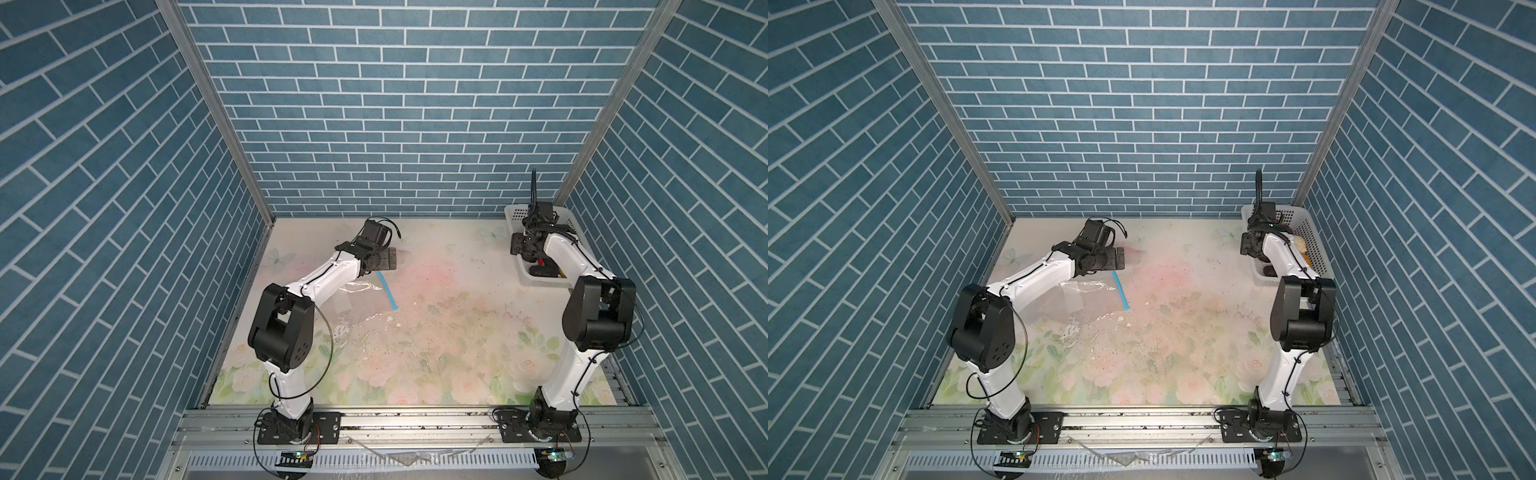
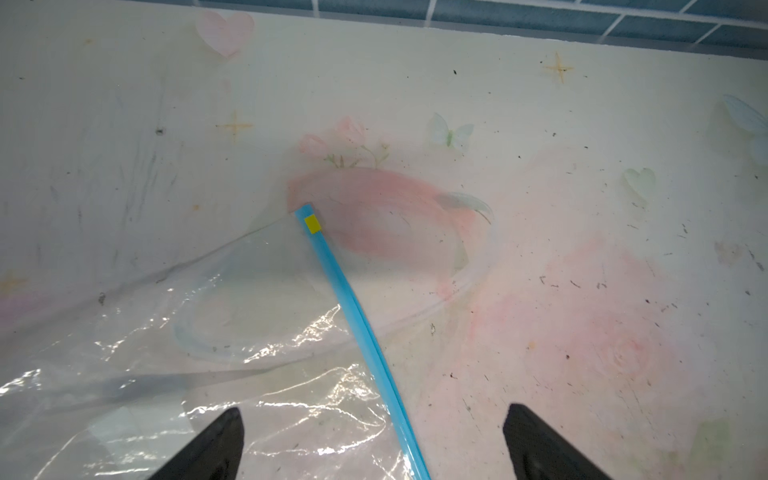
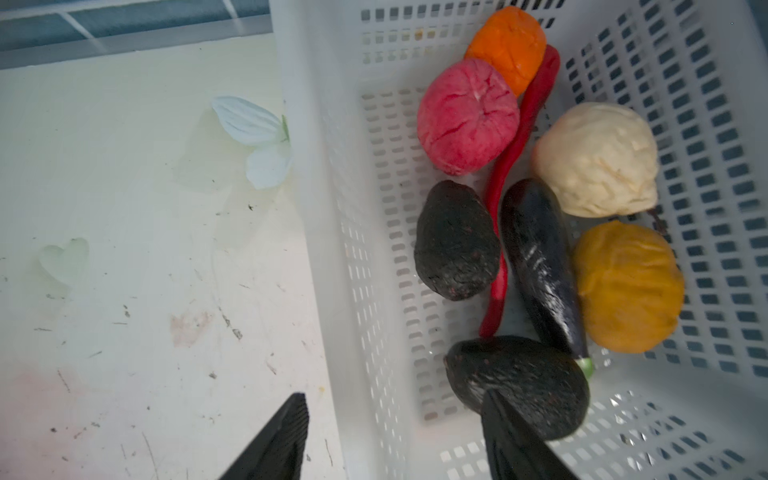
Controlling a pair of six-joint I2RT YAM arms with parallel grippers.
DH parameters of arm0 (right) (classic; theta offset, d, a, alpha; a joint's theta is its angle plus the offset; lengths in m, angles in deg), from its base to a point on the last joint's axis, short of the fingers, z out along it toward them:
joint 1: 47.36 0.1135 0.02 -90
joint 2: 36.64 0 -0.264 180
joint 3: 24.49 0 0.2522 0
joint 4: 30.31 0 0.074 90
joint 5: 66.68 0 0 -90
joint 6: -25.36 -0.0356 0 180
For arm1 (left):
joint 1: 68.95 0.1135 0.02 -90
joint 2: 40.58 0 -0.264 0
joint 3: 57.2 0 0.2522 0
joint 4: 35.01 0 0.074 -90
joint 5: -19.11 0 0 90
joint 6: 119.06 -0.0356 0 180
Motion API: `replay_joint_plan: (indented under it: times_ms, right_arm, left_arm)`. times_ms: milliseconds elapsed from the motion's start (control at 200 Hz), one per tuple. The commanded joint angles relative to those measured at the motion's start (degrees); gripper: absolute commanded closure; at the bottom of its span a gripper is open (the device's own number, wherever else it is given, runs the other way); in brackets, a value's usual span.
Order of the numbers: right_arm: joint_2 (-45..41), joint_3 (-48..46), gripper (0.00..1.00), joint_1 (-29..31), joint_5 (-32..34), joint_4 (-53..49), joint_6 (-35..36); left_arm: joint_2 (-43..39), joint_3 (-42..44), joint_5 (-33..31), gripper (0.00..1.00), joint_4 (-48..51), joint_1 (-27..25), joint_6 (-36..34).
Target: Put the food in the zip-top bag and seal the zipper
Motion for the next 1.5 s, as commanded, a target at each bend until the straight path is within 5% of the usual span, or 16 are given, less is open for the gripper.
replay_joint_plan:
  times_ms: [0, 520, 1155, 1495]
  right_arm:
    - [2.89, 5.38, 0.39, 0.17, -3.99, -2.96, 2.89]
    - [8.17, 9.67, 0.71, 0.21, -10.27, -3.87, 3.74]
    - [11.56, 11.7, 0.89, 0.96, -6.82, -5.64, 6.81]
    - [7.43, 9.27, 0.9, 2.45, -8.47, -5.65, 6.23]
  left_arm:
    - [1.54, -0.95, 3.04, 0.01, -0.08, -1.1, 1.37]
    - [3.24, 0.61, 9.31, 0.01, -4.94, -2.03, 1.39]
    - [2.36, 2.68, 10.79, 0.01, -6.38, -2.1, 2.8]
    - [1.28, 3.74, 10.7, 0.01, -6.73, -2.13, 3.24]
